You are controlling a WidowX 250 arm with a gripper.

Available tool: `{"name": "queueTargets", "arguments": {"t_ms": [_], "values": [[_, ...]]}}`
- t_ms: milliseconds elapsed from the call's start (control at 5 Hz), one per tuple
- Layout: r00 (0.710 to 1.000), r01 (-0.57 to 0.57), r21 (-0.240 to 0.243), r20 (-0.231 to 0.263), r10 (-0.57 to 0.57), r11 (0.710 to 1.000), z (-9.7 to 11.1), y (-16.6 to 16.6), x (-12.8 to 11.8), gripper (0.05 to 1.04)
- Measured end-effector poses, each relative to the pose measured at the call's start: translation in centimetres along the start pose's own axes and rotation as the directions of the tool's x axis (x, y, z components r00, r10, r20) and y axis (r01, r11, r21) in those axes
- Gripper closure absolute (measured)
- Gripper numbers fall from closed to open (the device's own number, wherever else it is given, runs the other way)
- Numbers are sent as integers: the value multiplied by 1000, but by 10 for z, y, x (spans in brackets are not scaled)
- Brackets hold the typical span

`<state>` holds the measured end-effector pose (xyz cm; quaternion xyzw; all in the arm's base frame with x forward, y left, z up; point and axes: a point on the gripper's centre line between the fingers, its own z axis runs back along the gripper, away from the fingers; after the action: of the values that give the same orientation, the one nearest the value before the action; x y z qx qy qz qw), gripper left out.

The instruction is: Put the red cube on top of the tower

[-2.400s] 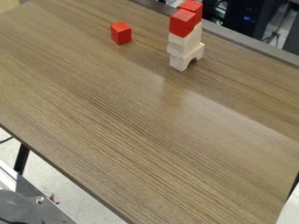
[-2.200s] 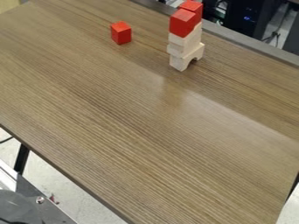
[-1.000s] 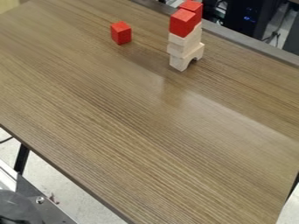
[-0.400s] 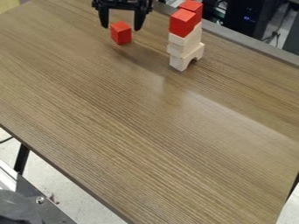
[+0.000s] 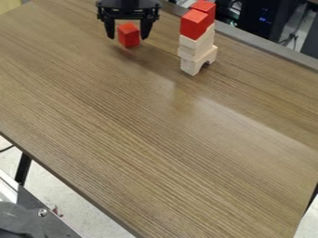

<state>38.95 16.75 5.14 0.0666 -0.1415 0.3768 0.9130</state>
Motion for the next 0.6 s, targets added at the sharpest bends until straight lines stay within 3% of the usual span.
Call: {"name": "queueTargets", "arguments": {"t_ms": [200, 400, 600], "values": [[999, -41, 11, 8, 41, 999, -4, 0, 4, 85], [999, -37, 43, -19, 37, 998, -15, 1, 3, 121], [999, -37, 46, -14, 37, 998, -17, 2, 4, 394]]}}
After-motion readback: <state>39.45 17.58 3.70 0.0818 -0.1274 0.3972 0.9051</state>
